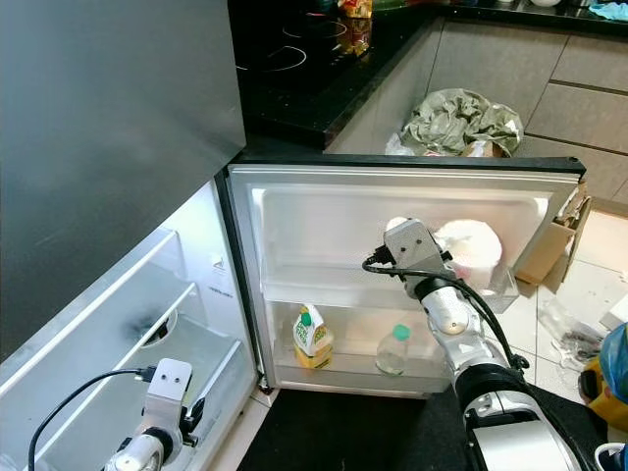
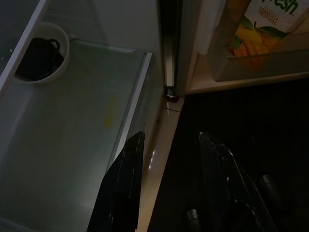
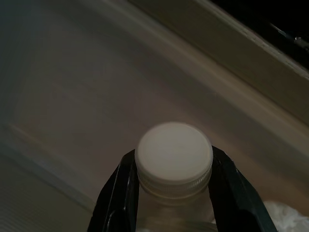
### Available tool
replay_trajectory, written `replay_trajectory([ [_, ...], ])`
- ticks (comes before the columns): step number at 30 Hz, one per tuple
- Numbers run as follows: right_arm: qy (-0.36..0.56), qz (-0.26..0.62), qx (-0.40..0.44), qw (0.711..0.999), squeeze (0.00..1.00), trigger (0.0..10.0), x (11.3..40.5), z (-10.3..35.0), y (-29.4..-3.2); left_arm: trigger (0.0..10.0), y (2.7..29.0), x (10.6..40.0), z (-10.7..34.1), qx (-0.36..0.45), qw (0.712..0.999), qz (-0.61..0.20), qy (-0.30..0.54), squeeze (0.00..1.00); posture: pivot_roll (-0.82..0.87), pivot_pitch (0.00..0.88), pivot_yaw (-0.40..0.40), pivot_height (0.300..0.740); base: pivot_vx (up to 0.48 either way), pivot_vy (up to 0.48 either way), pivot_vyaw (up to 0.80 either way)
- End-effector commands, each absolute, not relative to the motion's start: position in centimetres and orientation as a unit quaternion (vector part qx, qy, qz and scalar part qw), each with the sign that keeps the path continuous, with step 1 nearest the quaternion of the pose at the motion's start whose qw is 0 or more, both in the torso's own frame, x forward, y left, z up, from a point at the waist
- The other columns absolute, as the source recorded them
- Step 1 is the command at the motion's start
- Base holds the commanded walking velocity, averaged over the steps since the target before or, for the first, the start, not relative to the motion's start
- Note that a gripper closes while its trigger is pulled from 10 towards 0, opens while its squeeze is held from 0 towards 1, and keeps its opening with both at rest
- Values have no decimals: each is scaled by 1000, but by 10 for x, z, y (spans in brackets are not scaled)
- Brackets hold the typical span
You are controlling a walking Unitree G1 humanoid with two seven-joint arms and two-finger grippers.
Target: Restocking fridge
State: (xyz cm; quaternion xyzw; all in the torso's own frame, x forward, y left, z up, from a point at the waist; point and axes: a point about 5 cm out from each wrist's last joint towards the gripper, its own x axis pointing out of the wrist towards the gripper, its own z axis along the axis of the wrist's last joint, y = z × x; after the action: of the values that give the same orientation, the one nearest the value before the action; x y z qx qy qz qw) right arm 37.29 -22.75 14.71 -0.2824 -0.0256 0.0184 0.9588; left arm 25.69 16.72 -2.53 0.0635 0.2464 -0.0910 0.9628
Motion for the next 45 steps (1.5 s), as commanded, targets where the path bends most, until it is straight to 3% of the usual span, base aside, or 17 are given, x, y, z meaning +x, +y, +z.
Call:
replay_trajectory([
  [1,-19,8,-264,964,0,10000,373,146,-231,10000,171,252,-31,62,958,-85,266,0,-78,108,36,726,0,0,0],
  [16,60,49,-181,981,0,10000,373,129,-225,10000,170,252,-31,60,958,-85,269,0,-78,111,32,726,0,0,0],
  [30,118,-1,-76,990,0,10000,372,122,-241,10000,171,253,-30,62,958,-86,267,0,-76,112,32,726,0,0,0],
  [34,120,-37,-13,992,0,10000,372,124,-249,10000,172,254,-30,64,958,-87,266,0,-74,110,33,726,0,0,0],
  [45,102,-59,21,993,0,10000,373,131,-256,10000,171,255,-29,67,958,-90,264,0,-73,112,33,726,0,0,0],
])
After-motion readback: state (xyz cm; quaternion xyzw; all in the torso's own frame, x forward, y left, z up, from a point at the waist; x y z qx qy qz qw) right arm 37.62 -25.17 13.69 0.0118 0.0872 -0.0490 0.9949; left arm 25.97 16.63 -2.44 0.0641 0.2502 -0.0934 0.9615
